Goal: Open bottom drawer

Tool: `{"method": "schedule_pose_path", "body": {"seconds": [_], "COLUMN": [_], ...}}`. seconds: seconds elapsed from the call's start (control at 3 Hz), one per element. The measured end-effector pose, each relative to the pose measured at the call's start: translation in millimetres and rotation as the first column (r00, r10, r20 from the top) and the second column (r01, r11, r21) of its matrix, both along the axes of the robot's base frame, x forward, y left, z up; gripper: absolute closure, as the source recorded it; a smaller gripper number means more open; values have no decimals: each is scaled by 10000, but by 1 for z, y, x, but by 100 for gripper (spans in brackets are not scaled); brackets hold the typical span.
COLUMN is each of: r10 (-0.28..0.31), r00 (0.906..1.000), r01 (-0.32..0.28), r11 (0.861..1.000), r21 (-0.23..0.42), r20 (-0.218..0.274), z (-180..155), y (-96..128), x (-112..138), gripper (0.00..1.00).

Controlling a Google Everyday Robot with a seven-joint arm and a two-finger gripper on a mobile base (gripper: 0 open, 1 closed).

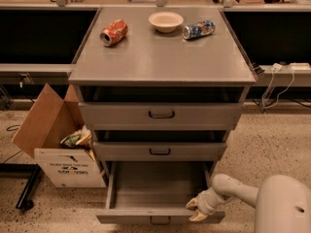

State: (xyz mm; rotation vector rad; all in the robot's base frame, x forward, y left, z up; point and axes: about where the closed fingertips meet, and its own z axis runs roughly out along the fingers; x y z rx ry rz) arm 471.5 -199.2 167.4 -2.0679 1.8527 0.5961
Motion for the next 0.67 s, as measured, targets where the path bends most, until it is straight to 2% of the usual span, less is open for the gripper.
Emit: {"method": "schedule_pose_path", "body": {"seconds": [0.33, 0.67], "r10": [-108, -108], "r00": [9999, 9999], "r01": [106, 106], "r11": [9997, 9997], "r21": [225, 225], "r20": [86, 86], "z": [0, 0], "y": [-8, -6], "x": [-18, -19], "gripper": [100, 100]}}
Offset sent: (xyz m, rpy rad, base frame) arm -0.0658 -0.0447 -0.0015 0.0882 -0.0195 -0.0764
